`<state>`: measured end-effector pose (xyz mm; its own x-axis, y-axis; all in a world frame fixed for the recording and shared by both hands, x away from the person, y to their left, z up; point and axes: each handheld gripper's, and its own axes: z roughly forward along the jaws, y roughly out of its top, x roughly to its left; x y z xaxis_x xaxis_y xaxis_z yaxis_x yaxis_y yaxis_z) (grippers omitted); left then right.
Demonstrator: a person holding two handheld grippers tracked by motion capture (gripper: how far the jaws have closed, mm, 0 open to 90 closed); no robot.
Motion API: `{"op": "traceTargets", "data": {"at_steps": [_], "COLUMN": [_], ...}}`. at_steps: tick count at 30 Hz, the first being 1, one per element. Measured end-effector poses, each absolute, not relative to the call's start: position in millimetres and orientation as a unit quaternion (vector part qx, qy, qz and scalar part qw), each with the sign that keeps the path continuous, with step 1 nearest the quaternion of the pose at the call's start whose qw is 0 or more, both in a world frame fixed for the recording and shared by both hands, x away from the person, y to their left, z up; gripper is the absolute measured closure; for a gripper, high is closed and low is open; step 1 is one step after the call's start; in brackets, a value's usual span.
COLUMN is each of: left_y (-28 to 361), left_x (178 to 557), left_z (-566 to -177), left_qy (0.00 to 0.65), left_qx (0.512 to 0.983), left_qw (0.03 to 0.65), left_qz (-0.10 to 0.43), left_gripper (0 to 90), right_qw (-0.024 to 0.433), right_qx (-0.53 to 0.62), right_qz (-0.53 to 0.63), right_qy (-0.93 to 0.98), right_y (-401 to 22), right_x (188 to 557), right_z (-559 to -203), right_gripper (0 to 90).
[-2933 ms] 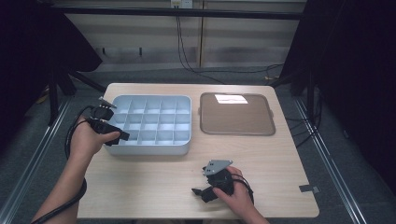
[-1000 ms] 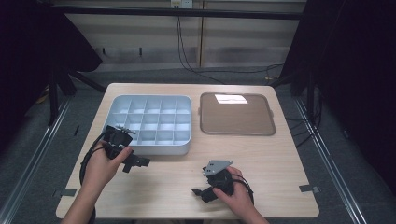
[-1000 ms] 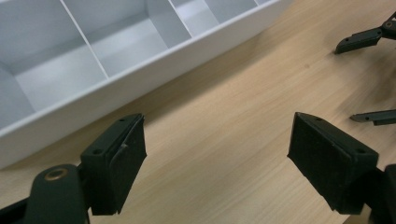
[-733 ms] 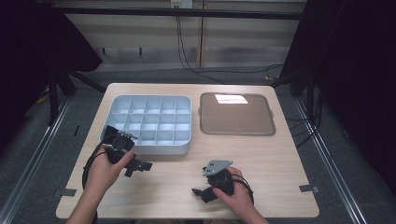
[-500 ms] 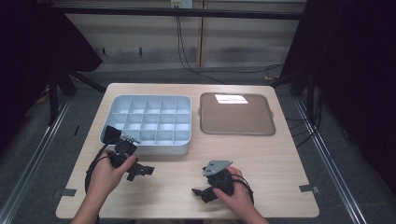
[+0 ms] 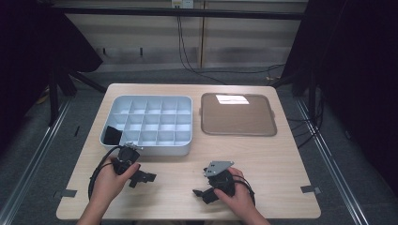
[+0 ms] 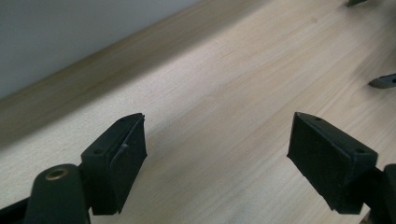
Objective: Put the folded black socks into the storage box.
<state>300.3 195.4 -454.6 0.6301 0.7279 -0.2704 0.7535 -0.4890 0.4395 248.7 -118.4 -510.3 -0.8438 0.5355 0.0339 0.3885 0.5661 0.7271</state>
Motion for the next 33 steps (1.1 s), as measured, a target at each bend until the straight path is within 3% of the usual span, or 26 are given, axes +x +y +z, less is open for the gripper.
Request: {"op": "traceTargets", "data": {"at_steps": [21, 33], "left_y": [191, 192], "left_x": [291, 283], "left_z": [-478, -483], "left_qy": [0.413, 0.381], "left_qx": [0.872, 0.881], "left_qw": [0.263, 0.280], "left_qz": [-0.020, 0.013], "left_gripper": [18.8, 15.8], "right_qw": [0.095, 0.094], "right_qx": [0.262, 0.263], "right_qz": [0.385, 0.385], "right_qy": [0.880, 0.880], "right_y": [-118, -118], "right_x": [248, 248], "right_z": [-510, -510], "right_gripper": [14.2, 14.2]}}
